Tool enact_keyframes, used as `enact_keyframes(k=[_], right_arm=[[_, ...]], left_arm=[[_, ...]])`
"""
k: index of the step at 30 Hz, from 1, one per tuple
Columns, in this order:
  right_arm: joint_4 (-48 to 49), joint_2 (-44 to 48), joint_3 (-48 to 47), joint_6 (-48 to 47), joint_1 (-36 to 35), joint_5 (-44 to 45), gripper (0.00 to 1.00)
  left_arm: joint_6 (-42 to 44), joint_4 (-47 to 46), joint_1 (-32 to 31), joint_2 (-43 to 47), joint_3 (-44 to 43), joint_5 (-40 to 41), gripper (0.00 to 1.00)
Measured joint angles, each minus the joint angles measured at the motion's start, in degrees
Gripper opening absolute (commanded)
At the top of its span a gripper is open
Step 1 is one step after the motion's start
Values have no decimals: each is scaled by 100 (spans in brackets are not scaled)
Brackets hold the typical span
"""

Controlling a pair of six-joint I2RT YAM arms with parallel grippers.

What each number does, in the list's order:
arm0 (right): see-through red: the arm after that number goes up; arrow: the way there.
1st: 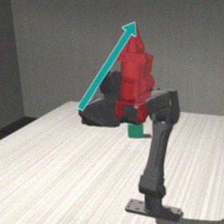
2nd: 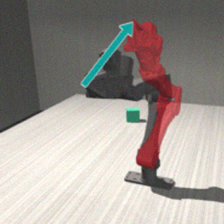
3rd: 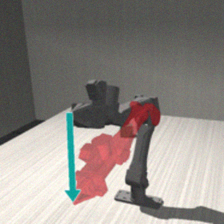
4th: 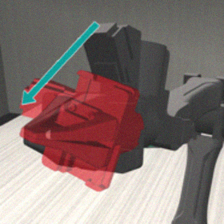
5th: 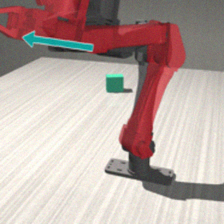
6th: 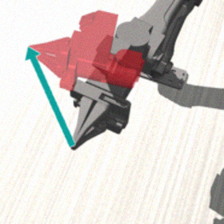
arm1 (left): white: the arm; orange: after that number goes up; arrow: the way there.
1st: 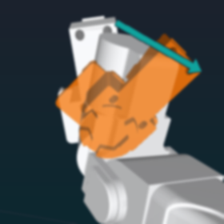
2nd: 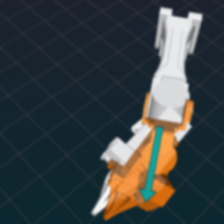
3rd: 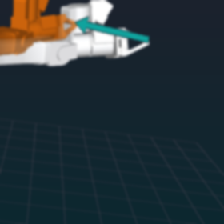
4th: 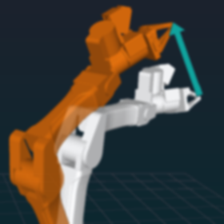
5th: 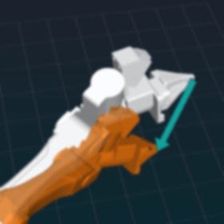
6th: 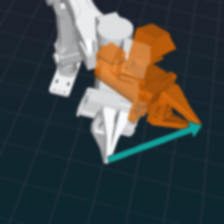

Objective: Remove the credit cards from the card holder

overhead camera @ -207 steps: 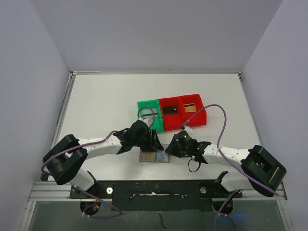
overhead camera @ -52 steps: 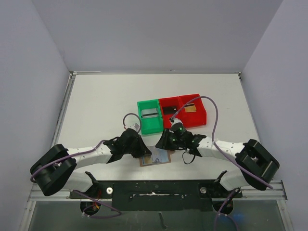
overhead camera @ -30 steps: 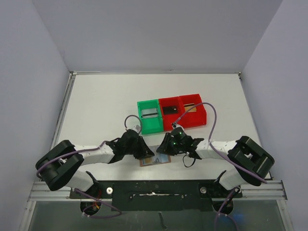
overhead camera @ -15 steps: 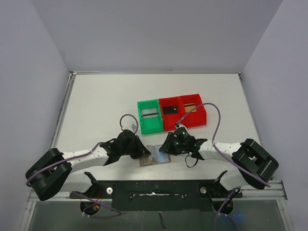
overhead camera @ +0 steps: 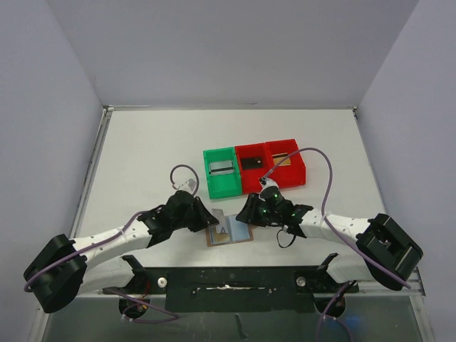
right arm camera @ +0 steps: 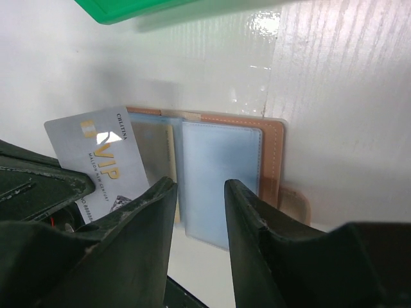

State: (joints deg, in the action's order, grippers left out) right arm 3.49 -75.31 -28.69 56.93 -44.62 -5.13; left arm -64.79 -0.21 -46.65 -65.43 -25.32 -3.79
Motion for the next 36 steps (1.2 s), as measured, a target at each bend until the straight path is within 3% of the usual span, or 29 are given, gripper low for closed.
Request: enact_keyframes(k=[12, 29, 36], right_arm=[[46, -79, -179, -127, -170, -28, 37], [570, -1362, -669, -162, -459, -577, 37], [402, -1231, -662, -109, -459, -404, 42]], left_arm=[[85, 575, 39, 568, -44, 337, 0], [72, 1032, 101, 1547, -35, 835, 0], [72, 986, 101, 1593, 61, 828, 0]])
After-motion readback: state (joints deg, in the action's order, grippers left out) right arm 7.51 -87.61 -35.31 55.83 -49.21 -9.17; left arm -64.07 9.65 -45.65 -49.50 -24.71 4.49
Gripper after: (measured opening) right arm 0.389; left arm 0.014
